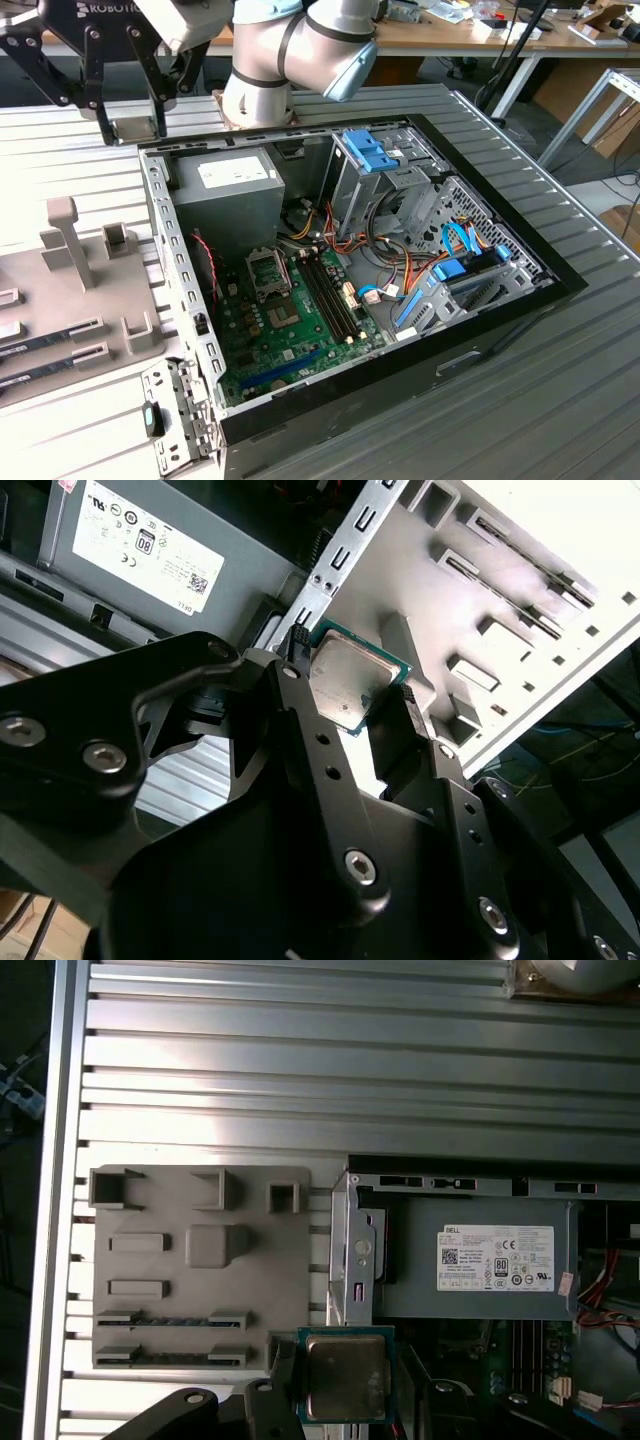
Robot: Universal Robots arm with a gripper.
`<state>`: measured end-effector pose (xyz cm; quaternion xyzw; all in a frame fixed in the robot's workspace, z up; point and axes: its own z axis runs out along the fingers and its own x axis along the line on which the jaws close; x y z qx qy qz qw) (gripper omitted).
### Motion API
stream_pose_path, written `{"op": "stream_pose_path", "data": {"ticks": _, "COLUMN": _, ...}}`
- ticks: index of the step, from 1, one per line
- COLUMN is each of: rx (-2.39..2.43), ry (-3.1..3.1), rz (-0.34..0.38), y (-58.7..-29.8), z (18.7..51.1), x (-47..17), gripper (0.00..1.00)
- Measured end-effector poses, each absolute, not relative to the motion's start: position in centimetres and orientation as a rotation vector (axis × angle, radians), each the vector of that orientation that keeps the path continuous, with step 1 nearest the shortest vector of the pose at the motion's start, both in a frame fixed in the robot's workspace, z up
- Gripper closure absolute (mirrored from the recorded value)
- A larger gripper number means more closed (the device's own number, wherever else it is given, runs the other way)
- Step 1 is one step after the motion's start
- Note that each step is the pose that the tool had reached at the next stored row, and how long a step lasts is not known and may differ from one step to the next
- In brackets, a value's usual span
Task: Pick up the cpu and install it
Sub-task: 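Pick up the cpu and move it towards the insertion slot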
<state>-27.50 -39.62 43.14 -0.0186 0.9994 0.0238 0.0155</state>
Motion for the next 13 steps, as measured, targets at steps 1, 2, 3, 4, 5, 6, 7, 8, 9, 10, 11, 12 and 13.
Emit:
{"op": "stream_pose_path", "data": {"ticks": 1, "rx": -0.058, "ry": 3.109, "rz": 0.074, "y": -39.62, "z": 43.14, "x": -27.43, "gripper": 0.53}}
{"op": "stream_pose_path", "data": {"ticks": 2, "rx": -0.058, "ry": 3.109, "rz": 0.074, "y": -39.62, "z": 43.12, "x": -27.36, "gripper": 0.53}}
{"op": "stream_pose_path", "data": {"ticks": 3, "rx": -0.058, "ry": 3.109, "rz": 0.074, "y": -39.62, "z": 43.12, "x": -27.30, "gripper": 0.53}}
{"op": "stream_pose_path", "data": {"ticks": 4, "rx": -0.058, "ry": 3.109, "rz": 0.074, "y": -39.62, "z": 43.11, "x": -27.23, "gripper": 0.53}}
{"op": "stream_pose_path", "data": {"ticks": 5, "rx": -0.058, "ry": 3.109, "rz": 0.074, "y": -39.62, "z": 43.09, "x": -27.13, "gripper": 0.53}}
{"op": "stream_pose_path", "data": {"ticks": 6, "rx": -0.058, "ry": 3.109, "rz": 0.074, "y": -39.62, "z": 43.08, "x": -27.07, "gripper": 0.53}}
{"op": "stream_pose_path", "data": {"ticks": 7, "rx": -0.058, "ry": 3.109, "rz": 0.074, "y": -39.62, "z": 43.08, "x": -27.01, "gripper": 0.53}}
{"op": "stream_pose_path", "data": {"ticks": 8, "rx": -0.058, "ry": 3.109, "rz": 0.074, "y": -39.62, "z": 43.07, "x": -26.96, "gripper": 0.53}}
{"op": "stream_pose_path", "data": {"ticks": 9, "rx": -0.058, "ry": 3.109, "rz": 0.074, "y": -39.62, "z": 43.06, "x": -26.91, "gripper": 0.53}}
{"op": "stream_pose_path", "data": {"ticks": 10, "rx": -0.058, "ry": 3.109, "rz": 0.074, "y": -39.62, "z": 43.05, "x": -26.87, "gripper": 0.53}}
{"op": "stream_pose_path", "data": {"ticks": 11, "rx": -0.058, "ry": 3.109, "rz": 0.074, "y": -39.62, "z": 43.04, "x": -26.84, "gripper": 0.53}}
{"op": "stream_pose_path", "data": {"ticks": 12, "rx": -0.058, "ry": 3.109, "rz": 0.074, "y": -39.62, "z": 43.03, "x": -26.77, "gripper": 0.53}}
{"op": "stream_pose_path", "data": {"ticks": 13, "rx": -0.058, "ry": 3.109, "rz": 0.074, "y": -39.62, "z": 43.02, "x": -26.72, "gripper": 0.53}}
